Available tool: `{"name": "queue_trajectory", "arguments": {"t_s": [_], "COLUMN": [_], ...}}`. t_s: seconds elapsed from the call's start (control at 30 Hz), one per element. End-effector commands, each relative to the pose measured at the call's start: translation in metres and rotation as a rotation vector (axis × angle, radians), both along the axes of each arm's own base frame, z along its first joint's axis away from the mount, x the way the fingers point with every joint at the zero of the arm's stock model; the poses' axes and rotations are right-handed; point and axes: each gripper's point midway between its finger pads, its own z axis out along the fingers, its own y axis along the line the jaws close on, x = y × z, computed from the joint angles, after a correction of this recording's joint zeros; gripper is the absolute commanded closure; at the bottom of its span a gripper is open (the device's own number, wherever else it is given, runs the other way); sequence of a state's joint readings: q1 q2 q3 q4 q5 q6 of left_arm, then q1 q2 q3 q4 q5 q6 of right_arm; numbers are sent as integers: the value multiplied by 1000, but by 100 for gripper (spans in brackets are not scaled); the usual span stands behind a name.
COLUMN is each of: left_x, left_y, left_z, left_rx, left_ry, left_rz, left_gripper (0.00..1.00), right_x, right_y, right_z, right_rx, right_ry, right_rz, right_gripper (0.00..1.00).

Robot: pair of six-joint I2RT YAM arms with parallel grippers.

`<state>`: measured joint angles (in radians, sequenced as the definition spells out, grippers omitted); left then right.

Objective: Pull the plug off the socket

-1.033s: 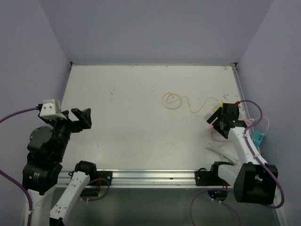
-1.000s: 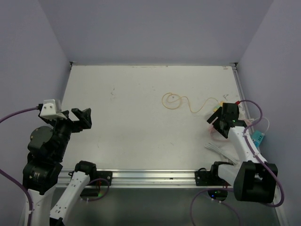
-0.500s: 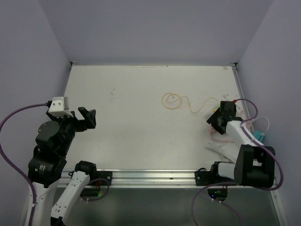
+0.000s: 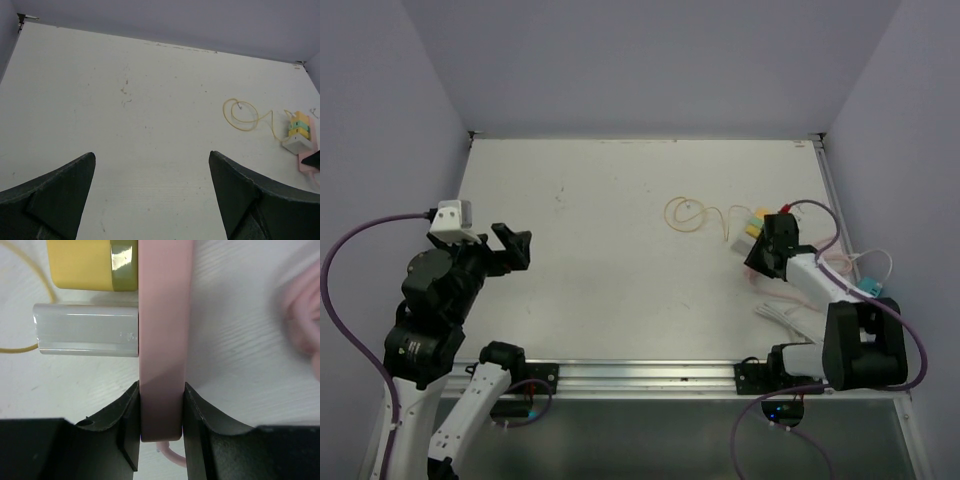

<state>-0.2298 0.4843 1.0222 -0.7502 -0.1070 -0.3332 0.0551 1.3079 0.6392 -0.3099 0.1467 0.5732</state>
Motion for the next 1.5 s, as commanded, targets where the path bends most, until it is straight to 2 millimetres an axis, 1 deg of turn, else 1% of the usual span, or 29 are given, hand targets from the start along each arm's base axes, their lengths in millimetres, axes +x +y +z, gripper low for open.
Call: {"name": "queue_trajectory", "arguments": {"t_s": [0.0,0.07,0.1,0.17,0.2,0.27,0.3,0.37,0.4,0.47,0.5,0.53,0.57,0.6,0.67,0.73,0.8,0.87,0.9,0.93,1.0,1.03,1.07,1.17,1.23,1.27,1.33,1.4,1.47], "left_x": [8,10,11,11,11,11,11,11,10,9,9,9,8,8,7,5,5,3,3,3,5,6,9,14,17,22,27,35,41], "left_y": [-13,-20,-23,-34,-37,-46,-50,-54,-55,-57,-57,-57,-57,-58,-58,-61,-64,-70,-74,-76,-82,-85,-88,-100,-104,-106,-111,-117,-127], "left_z": [0,-5,-8,-13,-19,-25,-32,-40,-42,-46,-48,-50,-52,-55,-58,-63,-71,-79,-80,-82,-88,-90,-94,-96,-97,-94,-95,-94,-97], "left_rx": [-52,-67,-73,-104,-115,-148,-158,-180,-188,-204,-208,-212,-218,-219,-228,-239,-261,-292,-306,-319,-354,-377,-389,-448,-484,-495,-526,-548,-570], "left_ry": [3,26,37,60,74,102,127,157,163,180,186,193,202,215,230,253,280,307,308,313,333,343,356,374,385,366,378,376,398], "left_rz": [-41,-72,-85,-132,-145,-181,-196,-206,-208,-210,-207,-200,-200,-201,-197,-208,-211,-229,-246,-253,-269,-271,-279,-318,-317,-321,-322,-324,-330], "left_gripper": [0,0,1,0,0,0,0,0,0,0,0,0,0,0,1,1,0,0,0,0,0,1,0,0,1,1,1,1,1], "right_x": [15,13,12,9,5,0,-5,-7,-14,-17,-20,-17,-12,-16,-10,-7,-2,0,-2,-3,-6,-6,-7,-10,-12,-11,-13,-17,-18], "right_y": [47,70,87,108,130,149,168,188,204,219,234,235,244,249,255,256,250,250,253,256,261,262,264,264,261,261,259,255,254], "right_z": [19,21,23,25,28,28,30,31,32,31,31,30,37,29,34,33,35,43,45,56,63,70,74,80,75,73,64,50,41], "right_rx": [54,79,95,113,133,150,163,182,188,173,148,113,111,98,105,101,72,82,107,138,185,204,220,246,248,247,249,257,275], "right_ry": [-91,-103,-117,-130,-150,-157,-170,-187,-186,-177,-160,-157,-169,-136,-148,-146,-151,-182,-188,-217,-244,-263,-274,-293,-287,-287,-271,-243,-245], "right_rz": [198,281,342,419,489,543,595,632,671,694,729,714,713,722,700,662,622,610,620,623,639,639,642,637,633,632,625,618,603], "right_gripper": [100,100,100,100,100,100,100,100,100,100,100,100,100,100,100,100,100,100,100,100,100,100,100,100,100,100,100,100,100]}}
